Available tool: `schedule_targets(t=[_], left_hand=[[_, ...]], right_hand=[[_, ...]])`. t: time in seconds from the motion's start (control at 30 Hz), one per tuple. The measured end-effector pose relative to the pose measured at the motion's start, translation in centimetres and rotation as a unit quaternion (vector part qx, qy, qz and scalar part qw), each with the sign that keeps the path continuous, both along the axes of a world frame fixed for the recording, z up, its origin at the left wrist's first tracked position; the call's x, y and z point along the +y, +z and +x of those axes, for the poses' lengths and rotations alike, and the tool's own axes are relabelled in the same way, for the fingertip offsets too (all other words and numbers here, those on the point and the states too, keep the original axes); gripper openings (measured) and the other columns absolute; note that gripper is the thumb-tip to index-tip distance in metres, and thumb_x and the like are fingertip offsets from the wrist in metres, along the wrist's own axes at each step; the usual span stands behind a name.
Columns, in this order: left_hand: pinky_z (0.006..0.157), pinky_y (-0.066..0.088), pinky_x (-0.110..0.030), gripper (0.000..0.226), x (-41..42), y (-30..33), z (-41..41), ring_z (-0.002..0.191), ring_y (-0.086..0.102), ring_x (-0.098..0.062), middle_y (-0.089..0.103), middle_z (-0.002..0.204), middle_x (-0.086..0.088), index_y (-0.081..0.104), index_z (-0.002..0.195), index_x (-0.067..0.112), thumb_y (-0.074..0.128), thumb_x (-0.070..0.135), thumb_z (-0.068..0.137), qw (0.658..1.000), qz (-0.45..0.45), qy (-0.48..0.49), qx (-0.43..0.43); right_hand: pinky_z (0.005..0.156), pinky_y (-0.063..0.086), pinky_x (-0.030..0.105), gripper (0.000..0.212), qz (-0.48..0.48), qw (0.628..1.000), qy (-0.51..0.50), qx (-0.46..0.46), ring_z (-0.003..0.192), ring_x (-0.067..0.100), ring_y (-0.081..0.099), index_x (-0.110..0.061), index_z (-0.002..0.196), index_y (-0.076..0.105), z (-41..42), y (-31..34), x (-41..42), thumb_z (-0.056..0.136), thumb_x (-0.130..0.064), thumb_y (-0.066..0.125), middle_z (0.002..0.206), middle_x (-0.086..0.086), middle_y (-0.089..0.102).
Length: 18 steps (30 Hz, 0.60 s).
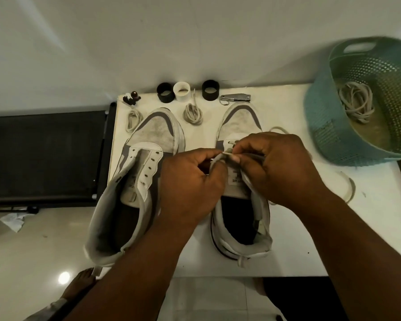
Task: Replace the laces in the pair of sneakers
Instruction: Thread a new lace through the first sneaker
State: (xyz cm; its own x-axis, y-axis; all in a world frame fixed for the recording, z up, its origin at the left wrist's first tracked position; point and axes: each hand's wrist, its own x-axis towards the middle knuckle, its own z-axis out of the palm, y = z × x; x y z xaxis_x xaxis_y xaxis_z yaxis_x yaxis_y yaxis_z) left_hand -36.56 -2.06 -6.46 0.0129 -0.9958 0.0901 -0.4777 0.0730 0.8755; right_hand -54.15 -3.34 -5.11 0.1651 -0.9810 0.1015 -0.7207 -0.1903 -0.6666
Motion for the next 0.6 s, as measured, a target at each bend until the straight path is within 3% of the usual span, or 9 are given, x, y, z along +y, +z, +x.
schedule_targets(t=[0.23, 0.37, 0.6], left_hand=[[0.062, 0.059, -0.039, 0.02, 0.0, -0.3, -0.5, 0.069, 0.073, -0.017, 0.076, 0.074, 0.01, 0.076, 0.092, 0.041, 0.068, 0.023, 0.09, 0.999, 0.019, 0.009, 0.05], [0.063, 0.06, -0.039, 0.022, 0.0, -0.6, -0.8, 0.069, 0.073, -0.015, 0.076, 0.075, 0.011, 0.075, 0.093, 0.043, 0.067, 0.022, 0.088, 0.999, 0.012, 0.0, 0.052], [0.062, 0.06, -0.038, 0.018, 0.1, -0.6, -1.0, 0.068, 0.072, -0.017, 0.076, 0.075, 0.011, 0.077, 0.096, 0.037, 0.069, 0.023, 0.089, 0.998, 0.009, 0.008, 0.067]], right_hand=[[0.068, 0.045, 0.026, 0.003, 0.023, 0.998, 0.017, 0.055, 0.087, 0.012, 0.05, -0.023, 0.088, 0.071, -0.2, 0.7, 0.3, 0.086, -0.024, 0.07, 0.098, -0.006, 0.051], [0.068, 0.047, 0.033, 0.01, 0.015, 0.999, 0.016, 0.044, 0.085, 0.015, 0.052, -0.02, 0.082, 0.069, 0.3, -0.1, 0.4, 0.083, -0.028, 0.062, 0.095, -0.003, 0.051], [0.068, 0.042, 0.021, 0.008, -0.025, 0.998, -0.042, -0.039, 0.084, 0.01, 0.052, -0.019, 0.087, 0.071, -0.1, -1.0, 0.4, 0.085, -0.025, 0.066, 0.095, -0.005, 0.051]])
